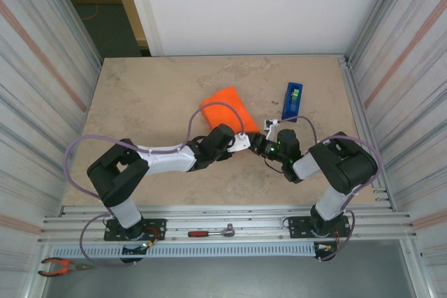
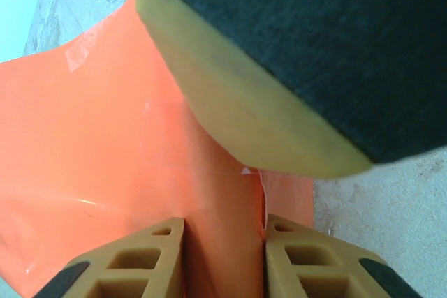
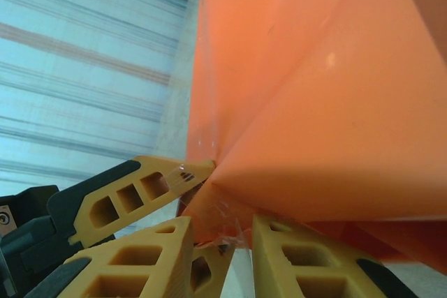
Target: Wrap the gift box in paper
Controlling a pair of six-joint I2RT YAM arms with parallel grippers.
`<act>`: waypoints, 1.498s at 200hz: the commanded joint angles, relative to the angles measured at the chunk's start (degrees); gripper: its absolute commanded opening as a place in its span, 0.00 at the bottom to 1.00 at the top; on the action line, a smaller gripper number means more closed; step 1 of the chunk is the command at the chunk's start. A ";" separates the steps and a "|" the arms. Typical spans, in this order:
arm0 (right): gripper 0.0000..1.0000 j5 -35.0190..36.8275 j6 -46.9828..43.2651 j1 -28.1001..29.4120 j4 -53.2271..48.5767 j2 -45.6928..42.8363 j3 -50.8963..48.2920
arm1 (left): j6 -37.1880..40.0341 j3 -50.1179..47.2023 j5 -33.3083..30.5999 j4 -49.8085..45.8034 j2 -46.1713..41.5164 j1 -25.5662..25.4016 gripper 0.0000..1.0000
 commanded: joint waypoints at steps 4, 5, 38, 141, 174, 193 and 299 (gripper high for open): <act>0.29 0.58 0.23 -0.45 -1.99 -1.83 -0.85 | -0.28 -0.85 4.95 -6.45 3.32 -1.11 0.27; 0.30 0.57 0.19 -0.48 -1.92 -1.85 -0.83 | -0.26 -0.87 4.98 -6.42 3.34 -1.11 0.27; 0.31 0.56 0.15 -0.50 -2.28 -1.96 -0.81 | -0.24 -0.87 4.91 -6.48 3.28 -1.10 0.27; 0.33 -0.02 -3.71 -2.40 -15.12 -12.19 -2.69 | -0.24 -0.89 5.01 -6.49 3.26 -1.11 0.26; 0.10 -0.86 -6.09 -3.05 -22.78 -16.58 -2.16 | -0.48 -0.79 5.00 -6.57 3.36 -1.11 0.26; 0.00 -2.27 -6.34 -2.95 -23.38 -16.51 -1.21 | -0.47 -0.75 4.97 -6.59 3.30 -1.11 0.26; 0.00 -4.89 -3.89 0.13 -14.61 -4.95 2.70 | -0.43 -0.84 5.00 -6.55 3.25 -1.17 0.26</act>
